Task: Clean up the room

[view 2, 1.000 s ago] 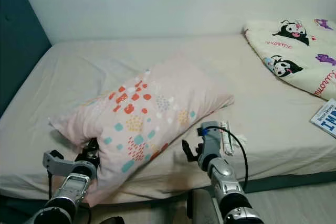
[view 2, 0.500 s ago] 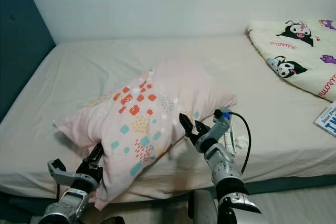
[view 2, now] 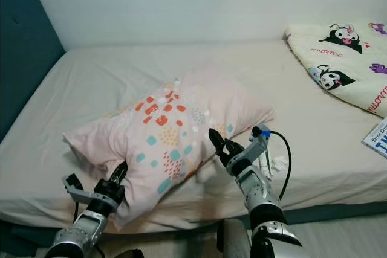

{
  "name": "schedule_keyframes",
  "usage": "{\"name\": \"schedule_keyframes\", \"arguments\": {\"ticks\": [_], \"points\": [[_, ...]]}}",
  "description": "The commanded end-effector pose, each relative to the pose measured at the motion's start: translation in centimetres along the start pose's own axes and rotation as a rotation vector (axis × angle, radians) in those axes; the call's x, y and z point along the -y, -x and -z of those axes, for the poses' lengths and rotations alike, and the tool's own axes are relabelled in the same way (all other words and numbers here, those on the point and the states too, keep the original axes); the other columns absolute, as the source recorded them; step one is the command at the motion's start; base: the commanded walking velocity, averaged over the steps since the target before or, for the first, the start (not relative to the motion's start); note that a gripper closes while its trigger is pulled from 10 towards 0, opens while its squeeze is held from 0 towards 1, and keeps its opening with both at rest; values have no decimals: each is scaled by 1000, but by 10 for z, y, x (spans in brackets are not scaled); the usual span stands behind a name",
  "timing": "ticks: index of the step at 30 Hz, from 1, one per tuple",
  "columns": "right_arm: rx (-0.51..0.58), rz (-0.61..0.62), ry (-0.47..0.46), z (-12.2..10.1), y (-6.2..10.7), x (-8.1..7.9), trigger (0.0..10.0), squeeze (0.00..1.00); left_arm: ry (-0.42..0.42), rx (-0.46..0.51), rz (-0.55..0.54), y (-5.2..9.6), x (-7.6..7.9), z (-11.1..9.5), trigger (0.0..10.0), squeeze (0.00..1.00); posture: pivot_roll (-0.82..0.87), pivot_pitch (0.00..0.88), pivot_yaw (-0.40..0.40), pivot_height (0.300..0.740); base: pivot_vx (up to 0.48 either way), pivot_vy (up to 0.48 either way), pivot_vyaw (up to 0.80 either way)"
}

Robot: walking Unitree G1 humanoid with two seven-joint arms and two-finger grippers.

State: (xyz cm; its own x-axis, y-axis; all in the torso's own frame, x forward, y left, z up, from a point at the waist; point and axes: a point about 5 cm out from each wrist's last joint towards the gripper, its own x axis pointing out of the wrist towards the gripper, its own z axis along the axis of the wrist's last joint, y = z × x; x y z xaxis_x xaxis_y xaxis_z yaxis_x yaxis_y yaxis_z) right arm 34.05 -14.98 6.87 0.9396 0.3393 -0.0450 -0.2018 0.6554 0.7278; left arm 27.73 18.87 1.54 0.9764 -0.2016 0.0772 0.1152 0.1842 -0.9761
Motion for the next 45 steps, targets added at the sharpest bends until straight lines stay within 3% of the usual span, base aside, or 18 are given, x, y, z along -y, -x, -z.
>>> {"name": "schedule_keyframes", "arguments": {"ticks": [1,4,5,7,8,9,11,14,17,19,24,32,34,38,40,45], "points": [[-8,1,-30,3,-1,-1,10000,0,11,-20,58,-5,8,5,0,0,-118,34,28,546,0,0,0],[15,93,-105,1,7,15,10000,0,7,-56,270,-2,39,-10,0,0,-110,37,28,546,0,0,0],[15,93,-105,1,7,15,10000,0,7,-56,270,-2,39,-10,0,0,-110,37,28,546,0,0,0],[21,152,-146,0,13,26,10000,0,22,-114,407,15,59,-17,0,0,-98,38,27,546,0,0,0],[21,152,-146,0,13,26,10000,0,22,-114,407,15,59,-17,0,0,-98,38,27,546,0,0,0],[12,176,-159,1,15,30,10000,0,38,-157,462,28,68,-17,0,0,-94,39,26,546,0,0,0],[12,176,-159,1,15,30,10000,0,38,-157,462,28,68,-17,0,0,-94,39,26,546,0,0,0],[-15,193,-172,4,18,33,10000,0,74,-247,529,51,79,-7,0,0,-84,39,22,546,0,0,0],[-13,170,-189,5,17,31,10000,0,83,-268,527,56,79,0,0,0,-82,38,21,546,0,0,0],[9,70,-245,3,13,23,10000,0,110,-278,493,60,72,12,0,0,-80,35,17,546,0,0,0],[24,-24,-314,-1,11,16,10000,0,149,-295,464,64,70,24,0,0,-79,33,15,546,0,0,0],[-23,-60,-369,4,9,13,10000,0,178,-303,442,67,68,29,0,0,-83,36,19,546,0,0,0],[-45,-89,-427,9,6,7,10000,0,182,-316,445,69,70,30,0,0,-75,36,17,546,0,0,0],[-61,-45,-448,12,5,7,10000,0,180,-317,447,70,71,29,0,0,-72,37,15,546,0,0,0],[-114,83,-467,24,4,11,10000,0,174,-312,452,71,73,27,0,0,-70,38,15,546,0,0,0],[-121,97,-492,28,3,9,10000,0,172,-313,456,72,73,27,0,0,-69,41,14,546,0,0,0]]}}
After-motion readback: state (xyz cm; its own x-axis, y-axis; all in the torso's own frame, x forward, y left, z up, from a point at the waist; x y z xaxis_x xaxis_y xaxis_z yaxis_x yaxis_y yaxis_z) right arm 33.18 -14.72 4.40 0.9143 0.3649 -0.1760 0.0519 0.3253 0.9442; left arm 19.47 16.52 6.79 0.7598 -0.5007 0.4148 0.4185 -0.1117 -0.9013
